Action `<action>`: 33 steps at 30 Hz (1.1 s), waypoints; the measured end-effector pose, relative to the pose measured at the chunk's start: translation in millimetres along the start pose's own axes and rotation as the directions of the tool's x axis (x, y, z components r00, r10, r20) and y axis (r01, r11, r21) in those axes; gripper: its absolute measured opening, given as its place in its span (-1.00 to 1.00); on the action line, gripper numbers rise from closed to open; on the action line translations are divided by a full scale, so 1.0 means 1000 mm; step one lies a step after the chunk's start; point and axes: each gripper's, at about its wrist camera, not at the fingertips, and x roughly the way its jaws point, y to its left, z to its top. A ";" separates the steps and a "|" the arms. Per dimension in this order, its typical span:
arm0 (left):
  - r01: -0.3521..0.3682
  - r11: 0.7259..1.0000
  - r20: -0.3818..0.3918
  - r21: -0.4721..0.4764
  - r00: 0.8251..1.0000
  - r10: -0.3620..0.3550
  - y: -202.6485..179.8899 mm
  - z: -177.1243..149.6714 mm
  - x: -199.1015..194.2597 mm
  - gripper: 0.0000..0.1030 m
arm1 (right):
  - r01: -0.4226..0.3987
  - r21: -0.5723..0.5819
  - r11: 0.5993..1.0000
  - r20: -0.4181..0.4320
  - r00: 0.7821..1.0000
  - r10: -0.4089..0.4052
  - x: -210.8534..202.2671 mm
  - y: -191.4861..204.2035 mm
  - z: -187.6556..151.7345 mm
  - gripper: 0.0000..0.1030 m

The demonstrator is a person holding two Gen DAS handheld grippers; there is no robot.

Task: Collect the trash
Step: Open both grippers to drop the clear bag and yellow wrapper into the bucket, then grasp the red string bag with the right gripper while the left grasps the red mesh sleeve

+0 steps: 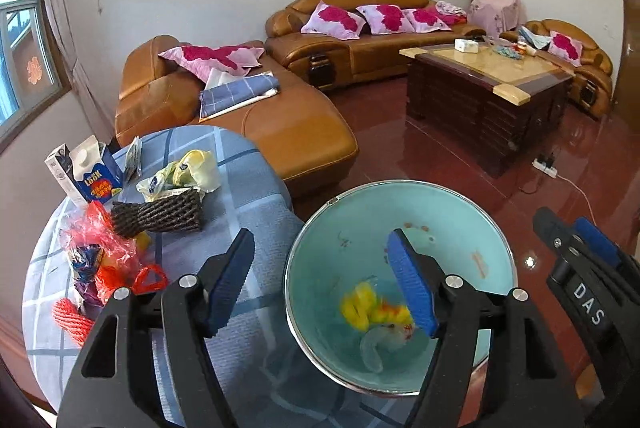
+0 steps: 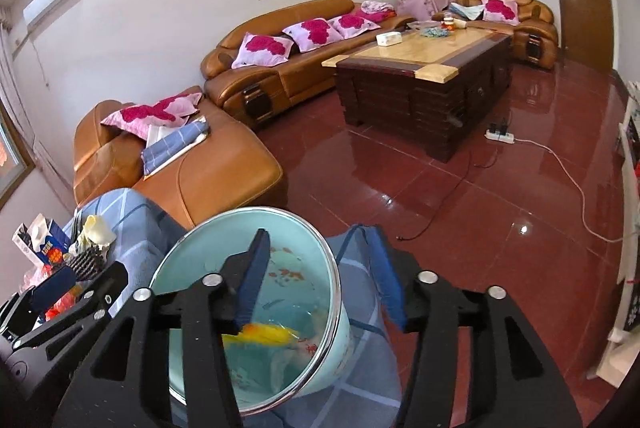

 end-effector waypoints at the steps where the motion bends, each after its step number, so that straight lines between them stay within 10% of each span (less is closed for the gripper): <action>1: -0.001 1.000 -0.002 -0.007 1.000 0.001 0.002 0.000 -0.001 0.38 | -0.001 -0.001 1.000 0.002 1.000 0.001 -0.001 0.001 0.000 0.05; 9: -0.037 0.999 0.015 -0.040 0.999 0.038 0.018 -0.007 -0.014 0.67 | -0.011 -0.014 1.000 0.050 0.999 0.012 -0.015 0.007 0.004 0.16; 33: -0.164 0.975 -0.068 -0.150 0.986 0.155 0.132 -0.060 -0.023 0.69 | -0.114 -0.222 0.968 0.019 0.992 0.121 -0.030 0.078 -0.026 0.20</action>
